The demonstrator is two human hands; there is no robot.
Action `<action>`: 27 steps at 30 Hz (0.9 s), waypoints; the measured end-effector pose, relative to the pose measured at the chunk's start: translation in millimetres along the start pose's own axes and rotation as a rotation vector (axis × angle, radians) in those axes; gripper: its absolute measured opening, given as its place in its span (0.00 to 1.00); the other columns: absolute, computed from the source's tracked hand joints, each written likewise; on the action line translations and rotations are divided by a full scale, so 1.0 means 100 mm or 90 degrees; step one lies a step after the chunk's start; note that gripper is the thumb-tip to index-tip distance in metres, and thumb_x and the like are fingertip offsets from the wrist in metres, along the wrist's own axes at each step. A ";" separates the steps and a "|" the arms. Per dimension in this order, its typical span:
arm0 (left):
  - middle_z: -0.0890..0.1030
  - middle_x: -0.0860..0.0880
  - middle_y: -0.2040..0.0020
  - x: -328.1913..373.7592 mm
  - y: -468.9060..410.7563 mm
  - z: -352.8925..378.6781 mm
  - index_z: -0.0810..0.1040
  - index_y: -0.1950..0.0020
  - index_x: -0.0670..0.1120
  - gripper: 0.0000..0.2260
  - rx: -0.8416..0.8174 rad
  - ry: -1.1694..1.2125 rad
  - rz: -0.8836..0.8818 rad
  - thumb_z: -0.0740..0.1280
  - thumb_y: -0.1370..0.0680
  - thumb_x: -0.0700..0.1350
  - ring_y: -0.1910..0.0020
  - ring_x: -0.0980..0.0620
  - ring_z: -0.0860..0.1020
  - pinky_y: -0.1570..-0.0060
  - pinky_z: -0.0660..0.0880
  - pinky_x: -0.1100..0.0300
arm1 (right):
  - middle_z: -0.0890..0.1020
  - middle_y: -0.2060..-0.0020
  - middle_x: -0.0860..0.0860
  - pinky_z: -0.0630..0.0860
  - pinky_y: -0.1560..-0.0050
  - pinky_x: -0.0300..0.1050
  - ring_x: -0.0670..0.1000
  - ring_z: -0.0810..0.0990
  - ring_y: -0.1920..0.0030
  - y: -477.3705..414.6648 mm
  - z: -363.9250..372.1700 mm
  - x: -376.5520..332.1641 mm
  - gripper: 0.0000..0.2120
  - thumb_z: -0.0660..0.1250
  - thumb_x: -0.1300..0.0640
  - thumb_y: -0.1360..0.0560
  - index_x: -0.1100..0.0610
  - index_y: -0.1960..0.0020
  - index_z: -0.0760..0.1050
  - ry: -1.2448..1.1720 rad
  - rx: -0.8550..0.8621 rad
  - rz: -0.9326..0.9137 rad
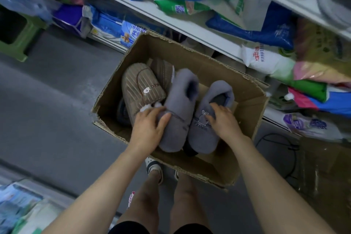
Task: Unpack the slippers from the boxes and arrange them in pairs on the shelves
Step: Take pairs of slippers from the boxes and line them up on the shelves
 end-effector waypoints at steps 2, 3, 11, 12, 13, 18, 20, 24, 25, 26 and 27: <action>0.68 0.45 0.30 0.00 -0.04 -0.11 0.69 0.29 0.51 0.22 0.131 -0.095 -0.036 0.58 0.21 0.59 0.32 0.42 0.65 0.35 0.66 0.49 | 0.75 0.42 0.57 0.70 0.54 0.49 0.59 0.74 0.44 0.05 0.01 0.06 0.15 0.57 0.52 0.18 0.52 0.32 0.64 -0.082 -0.013 0.040; 0.63 0.43 0.27 -0.12 -0.05 -0.15 0.65 0.26 0.49 0.25 0.167 -0.084 -0.103 0.62 0.21 0.56 0.30 0.40 0.61 0.33 0.64 0.46 | 0.75 0.41 0.57 0.70 0.55 0.49 0.59 0.75 0.45 0.08 0.00 0.09 0.17 0.55 0.52 0.18 0.50 0.29 0.61 -0.127 -0.008 0.067; 0.53 0.39 0.23 -0.81 -0.34 0.07 0.39 0.22 0.54 0.49 0.022 0.050 -0.403 0.73 0.29 0.57 0.27 0.34 0.58 0.31 0.62 0.37 | 0.55 0.23 0.52 0.65 0.31 0.57 0.56 0.57 0.24 0.12 -0.09 -0.42 0.29 0.51 0.35 0.21 0.42 0.23 0.51 -0.091 0.033 -0.004; 0.56 0.38 0.24 -0.86 -0.37 0.09 0.39 0.22 0.56 0.48 0.007 0.059 -0.400 0.72 0.28 0.57 0.29 0.34 0.62 0.32 0.64 0.38 | 0.54 0.23 0.51 0.64 0.30 0.58 0.56 0.55 0.24 0.10 -0.06 -0.56 0.31 0.51 0.32 0.23 0.40 0.23 0.49 -0.061 0.024 -0.039; 0.61 0.38 0.26 -0.88 -0.37 0.07 0.38 0.23 0.59 0.46 0.000 0.053 -0.388 0.70 0.28 0.57 0.32 0.34 0.66 0.34 0.66 0.38 | 0.56 0.23 0.52 0.65 0.30 0.59 0.56 0.57 0.24 0.07 0.01 -0.68 0.34 0.52 0.29 0.25 0.40 0.24 0.47 -0.045 0.010 -0.066; 0.68 0.42 0.31 -0.78 -0.23 -0.16 0.45 0.25 0.67 0.39 0.049 0.104 -0.293 0.65 0.28 0.53 0.37 0.38 0.71 0.38 0.71 0.40 | 0.80 0.47 0.49 0.77 0.49 0.47 0.52 0.79 0.45 -0.10 0.23 -0.70 0.36 0.70 0.42 0.28 0.47 0.25 0.58 -0.399 -0.110 0.085; 0.69 0.44 0.31 -0.66 -0.16 -0.38 0.49 0.25 0.69 0.37 0.117 0.151 -0.249 0.63 0.30 0.53 0.36 0.41 0.71 0.37 0.71 0.41 | 0.80 0.63 0.47 0.75 0.57 0.42 0.49 0.80 0.57 -0.12 0.02 -0.62 0.24 0.69 0.57 0.26 0.49 0.31 0.69 -0.383 -0.063 0.094; 0.71 0.50 0.30 -0.48 -0.01 -0.90 0.56 0.25 0.66 0.37 0.244 0.174 -0.149 0.64 0.33 0.51 0.31 0.51 0.69 0.32 0.67 0.49 | 0.80 0.58 0.48 0.71 0.56 0.43 0.48 0.77 0.54 -0.08 -0.50 -0.69 0.21 0.65 0.59 0.24 0.48 0.32 0.71 -0.152 0.082 -0.056; 0.71 0.52 0.31 -0.50 0.04 -1.00 0.57 0.25 0.65 0.37 0.268 0.180 -0.156 0.64 0.33 0.51 0.32 0.53 0.69 0.32 0.66 0.53 | 0.80 0.50 0.49 0.71 0.50 0.43 0.50 0.76 0.48 -0.07 -0.53 -0.80 0.21 0.64 0.58 0.23 0.49 0.31 0.70 -0.112 0.105 -0.122; 0.72 0.52 0.32 -0.54 0.08 -1.09 0.58 0.25 0.64 0.37 0.287 0.185 -0.167 0.64 0.33 0.51 0.33 0.54 0.70 0.34 0.66 0.56 | 0.78 0.44 0.50 0.71 0.44 0.45 0.51 0.74 0.43 -0.07 -0.54 -0.96 0.21 0.63 0.59 0.22 0.51 0.30 0.70 -0.088 0.127 -0.197; 0.72 0.52 0.33 -0.58 0.13 -1.17 0.59 0.25 0.63 0.37 0.302 0.188 -0.177 0.64 0.33 0.50 0.34 0.53 0.70 0.35 0.66 0.58 | 0.78 0.40 0.53 0.70 0.39 0.48 0.54 0.73 0.39 -0.06 -0.51 -1.17 0.20 0.63 0.60 0.22 0.54 0.30 0.71 -0.074 0.141 -0.277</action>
Point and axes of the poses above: each hand's wrist, its own y-axis away from the middle knuckle, its own z-axis out of the palm, x = y × z, the point moved 10 cm from there along -y, towards the middle knuckle
